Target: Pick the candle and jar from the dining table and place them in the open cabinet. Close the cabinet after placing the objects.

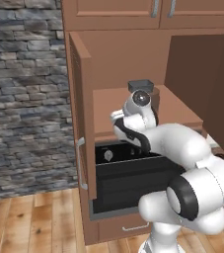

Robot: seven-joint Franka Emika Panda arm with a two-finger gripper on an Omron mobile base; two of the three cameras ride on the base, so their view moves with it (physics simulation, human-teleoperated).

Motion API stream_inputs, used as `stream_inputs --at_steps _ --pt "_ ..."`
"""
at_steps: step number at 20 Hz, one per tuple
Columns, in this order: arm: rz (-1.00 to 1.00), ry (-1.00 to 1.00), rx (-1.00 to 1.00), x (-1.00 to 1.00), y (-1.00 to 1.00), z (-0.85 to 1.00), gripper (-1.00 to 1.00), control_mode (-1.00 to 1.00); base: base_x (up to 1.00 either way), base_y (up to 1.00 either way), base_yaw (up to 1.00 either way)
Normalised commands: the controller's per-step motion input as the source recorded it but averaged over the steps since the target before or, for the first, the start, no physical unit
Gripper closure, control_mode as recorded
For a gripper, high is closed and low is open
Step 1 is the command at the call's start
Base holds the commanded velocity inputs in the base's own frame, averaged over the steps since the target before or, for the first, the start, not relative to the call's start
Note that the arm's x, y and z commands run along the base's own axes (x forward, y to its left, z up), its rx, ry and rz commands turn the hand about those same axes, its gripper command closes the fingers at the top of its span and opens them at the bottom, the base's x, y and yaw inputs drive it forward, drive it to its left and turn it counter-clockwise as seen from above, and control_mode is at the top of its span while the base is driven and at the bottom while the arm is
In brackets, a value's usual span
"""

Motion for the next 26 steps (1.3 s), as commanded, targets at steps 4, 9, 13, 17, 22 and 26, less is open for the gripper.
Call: stream_inputs --at_steps 4,9,13,17,22,26 --pt "0.04 0.0 -0.01 0.45 0.0 0.0 1.0 -1.0 0.0 0.0 0.0" --pt "0.06 0.0 0.0 0.4 0.0 0.0 1.0 -1.0 0.0 0.0 0.0" --pt "0.08 0.0 0.0 0.31 0.0 0.0 1.0 -1.0 0.0 0.0 0.0" --pt "0.06 0.0 0.0 0.15 0.0 0.0 1.0 -1.0 0.0 0.0 0.0" --pt "0.01 0.07 0.0 0.03 0.0 0.0 1.0 -1.0 0.0 0.0 0.0" --pt "0.0 0.07 0.0 0.0 0.0 0.0 1.0 -1.0 0.0 0.0 0.0"
